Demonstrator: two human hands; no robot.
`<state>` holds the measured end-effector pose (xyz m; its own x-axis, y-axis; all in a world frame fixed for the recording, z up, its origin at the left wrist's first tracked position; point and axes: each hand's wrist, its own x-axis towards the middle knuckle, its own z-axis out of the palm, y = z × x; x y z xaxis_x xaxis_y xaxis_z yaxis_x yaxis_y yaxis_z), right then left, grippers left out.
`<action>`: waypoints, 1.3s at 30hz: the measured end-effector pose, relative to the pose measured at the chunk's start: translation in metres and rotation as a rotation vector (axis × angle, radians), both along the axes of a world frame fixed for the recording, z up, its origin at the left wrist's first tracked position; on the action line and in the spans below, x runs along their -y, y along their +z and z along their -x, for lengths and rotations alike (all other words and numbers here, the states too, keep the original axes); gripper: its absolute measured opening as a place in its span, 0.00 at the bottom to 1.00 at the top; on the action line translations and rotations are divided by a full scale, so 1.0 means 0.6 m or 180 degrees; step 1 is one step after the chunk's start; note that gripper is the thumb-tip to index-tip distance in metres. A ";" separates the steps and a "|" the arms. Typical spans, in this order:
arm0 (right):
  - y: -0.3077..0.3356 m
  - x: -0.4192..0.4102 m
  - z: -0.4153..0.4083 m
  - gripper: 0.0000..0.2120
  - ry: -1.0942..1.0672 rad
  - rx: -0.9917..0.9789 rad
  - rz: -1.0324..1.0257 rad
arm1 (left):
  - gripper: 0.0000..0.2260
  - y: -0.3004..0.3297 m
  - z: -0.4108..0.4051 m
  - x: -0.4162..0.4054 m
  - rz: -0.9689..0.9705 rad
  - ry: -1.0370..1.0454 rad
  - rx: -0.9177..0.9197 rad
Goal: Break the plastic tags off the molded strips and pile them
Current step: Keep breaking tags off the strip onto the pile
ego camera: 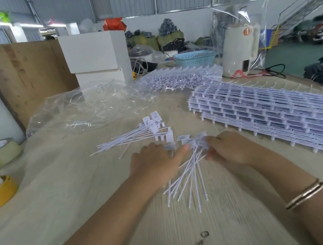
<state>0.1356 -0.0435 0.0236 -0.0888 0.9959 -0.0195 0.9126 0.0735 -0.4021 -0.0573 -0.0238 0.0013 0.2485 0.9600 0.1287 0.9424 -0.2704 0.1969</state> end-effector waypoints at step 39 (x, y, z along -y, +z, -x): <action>-0.049 -0.028 0.011 0.20 -0.0027 -0.2117 -0.1172 | 0.40 0.006 0.123 -0.181 0.0097 -0.0548 -0.0154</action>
<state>0.1290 -0.0264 -0.0059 0.0421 0.9284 0.3692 0.4878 0.3034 -0.8185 -0.1314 0.0845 0.0047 0.4147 0.9060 0.0842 0.8913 -0.4231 0.1630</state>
